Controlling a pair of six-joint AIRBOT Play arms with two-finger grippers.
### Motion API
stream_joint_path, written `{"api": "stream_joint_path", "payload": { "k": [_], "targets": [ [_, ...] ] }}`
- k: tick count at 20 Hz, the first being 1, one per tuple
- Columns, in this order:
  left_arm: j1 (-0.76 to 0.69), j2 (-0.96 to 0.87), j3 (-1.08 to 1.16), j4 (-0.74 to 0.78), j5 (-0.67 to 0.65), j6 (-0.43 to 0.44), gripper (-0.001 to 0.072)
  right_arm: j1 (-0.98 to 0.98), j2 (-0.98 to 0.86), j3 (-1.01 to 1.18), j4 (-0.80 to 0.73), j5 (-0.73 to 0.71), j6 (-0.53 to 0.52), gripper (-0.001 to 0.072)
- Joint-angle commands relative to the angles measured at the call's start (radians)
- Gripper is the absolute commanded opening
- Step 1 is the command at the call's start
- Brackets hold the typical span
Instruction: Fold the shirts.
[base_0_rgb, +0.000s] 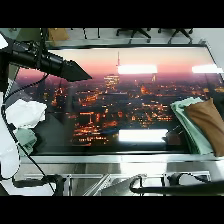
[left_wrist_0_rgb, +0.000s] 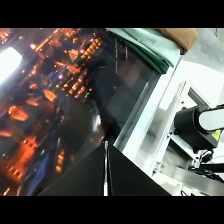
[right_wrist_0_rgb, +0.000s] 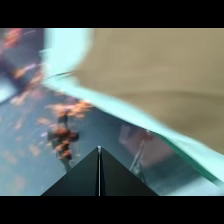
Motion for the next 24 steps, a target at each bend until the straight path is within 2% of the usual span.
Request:
{"api": "stream_joint_path", "payload": {
  "k": [1, 5, 8, 10, 13, 24],
  "targets": [
    [-0.013, 0.021, -0.055, 0.0, 0.019, 0.0, 0.0015, 0.299, 0.006, -0.053, 0.01, -0.17, -0.026, 0.0031],
    [-0.016, 0.185, -0.468, 0.0, 0.16, 0.08, 0.0015, 0.708, 0.01, -0.24, -0.134, -0.323, -0.025, 0.0031],
    [-0.013, 0.3, -0.759, 0.027, 0.24, 0.121, 0.0015, 0.872, 0.01, -0.386, -0.144, -0.414, -0.025, 0.003],
    [-0.014, 0.352, -0.864, 0.087, 0.289, 0.121, 0.0015, 0.917, 0.01, -0.437, -0.144, -0.442, -0.025, 0.003],
    [0.001, 0.408, -0.943, 0.097, 0.318, 0.121, 0.0016, 0.932, 0.009, -0.446, -0.141, -0.45, -0.026, 0.0031],
    [0.002, 0.445, -0.948, 0.097, 0.318, 0.118, 0.0016, 0.932, 0.008, -0.446, -0.095, -0.425, -0.01, 0.0031]
  ]
}}
